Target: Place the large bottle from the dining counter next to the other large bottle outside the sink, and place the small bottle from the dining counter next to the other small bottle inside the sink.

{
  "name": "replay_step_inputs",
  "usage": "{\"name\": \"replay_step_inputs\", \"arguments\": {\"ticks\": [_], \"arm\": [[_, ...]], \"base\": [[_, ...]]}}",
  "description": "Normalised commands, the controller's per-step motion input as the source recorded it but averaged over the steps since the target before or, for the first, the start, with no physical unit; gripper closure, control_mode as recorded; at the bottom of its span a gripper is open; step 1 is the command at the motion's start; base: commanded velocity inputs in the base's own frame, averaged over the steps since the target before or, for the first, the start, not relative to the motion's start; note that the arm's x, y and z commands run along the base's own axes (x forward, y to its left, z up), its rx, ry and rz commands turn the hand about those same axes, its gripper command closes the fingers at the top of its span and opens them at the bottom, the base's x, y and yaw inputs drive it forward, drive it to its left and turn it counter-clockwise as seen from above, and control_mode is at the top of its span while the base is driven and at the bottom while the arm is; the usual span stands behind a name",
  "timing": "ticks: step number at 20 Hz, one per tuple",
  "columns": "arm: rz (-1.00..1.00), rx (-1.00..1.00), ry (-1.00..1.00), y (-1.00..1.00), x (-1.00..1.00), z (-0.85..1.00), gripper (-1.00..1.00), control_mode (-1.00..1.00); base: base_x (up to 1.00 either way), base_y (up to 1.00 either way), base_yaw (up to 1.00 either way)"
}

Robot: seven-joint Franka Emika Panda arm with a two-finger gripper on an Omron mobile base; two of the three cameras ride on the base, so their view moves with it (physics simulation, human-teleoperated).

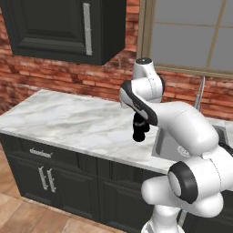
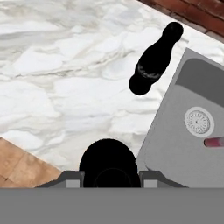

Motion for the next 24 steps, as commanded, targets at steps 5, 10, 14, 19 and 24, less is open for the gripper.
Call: {"name": "replay_step_inputs", "arguments": {"ticks": [5, 10, 14, 19, 24], "arm": [[-0.03, 0.00, -0.04, 0.00, 0.01, -0.27, 1.00, -1.00], [-0.03, 0.00, -0.06, 0.00, 0.00, -0.19, 1.00, -1.00], [-0.03, 0.01, -0.10, 0.00, 0.06, -0.08, 1.00, -1.00], [-0.03, 0.02, -0.07, 0.00, 0.21, -0.12, 1.00, -1.00], [-0.03, 0.03, -0.03, 0.00, 0.29, -0.13, 1.00, -1.00]], "base": [[0.00, 0.00, 0.00], [0.00, 0.00, 0.00], [0.00, 0.00, 0.00], [0.00, 0.00, 0.00], [0.00, 0.00, 0.00]]}}
